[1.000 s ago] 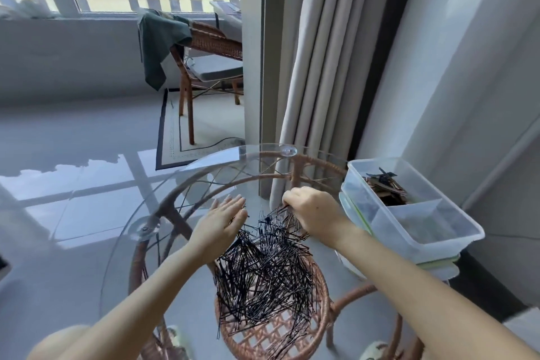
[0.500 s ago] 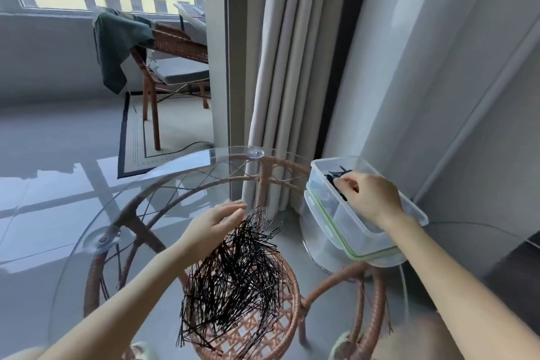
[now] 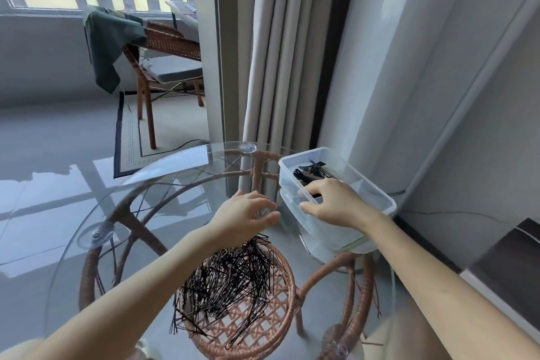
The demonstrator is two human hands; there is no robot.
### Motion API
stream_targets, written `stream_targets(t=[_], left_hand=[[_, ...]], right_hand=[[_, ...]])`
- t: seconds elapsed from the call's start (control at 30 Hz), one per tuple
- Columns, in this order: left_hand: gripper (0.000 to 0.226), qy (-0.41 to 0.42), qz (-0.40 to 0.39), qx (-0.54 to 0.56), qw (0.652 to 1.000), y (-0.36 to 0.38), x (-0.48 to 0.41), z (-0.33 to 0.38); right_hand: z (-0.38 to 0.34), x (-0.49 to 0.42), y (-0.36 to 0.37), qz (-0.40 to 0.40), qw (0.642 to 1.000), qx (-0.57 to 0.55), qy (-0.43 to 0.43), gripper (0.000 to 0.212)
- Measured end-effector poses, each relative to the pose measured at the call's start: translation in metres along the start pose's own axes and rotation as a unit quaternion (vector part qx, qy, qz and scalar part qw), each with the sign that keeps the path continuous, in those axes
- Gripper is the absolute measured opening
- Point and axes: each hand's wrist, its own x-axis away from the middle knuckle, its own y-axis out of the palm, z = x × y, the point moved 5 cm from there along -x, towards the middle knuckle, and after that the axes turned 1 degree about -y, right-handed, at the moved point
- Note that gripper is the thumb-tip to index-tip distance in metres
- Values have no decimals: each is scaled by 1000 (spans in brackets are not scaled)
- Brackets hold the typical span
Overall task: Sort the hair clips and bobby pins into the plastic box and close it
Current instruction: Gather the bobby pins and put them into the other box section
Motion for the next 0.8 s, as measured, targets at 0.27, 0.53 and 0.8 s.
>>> stream_targets(t=[0.27,0.53,0.8], left_hand=[[30,10,47,-37,998,-18,1,12],[45,-132,-23,4,991,-17,48,-69],[40,-85,7,88,992,2,61,-59]], right_hand=[[-28,-11,-2,-10,997,54,-52,23],[-66,49,39,71,980,-141,-124,42],[-85,35,98,-29,996,-74,-44,46]])
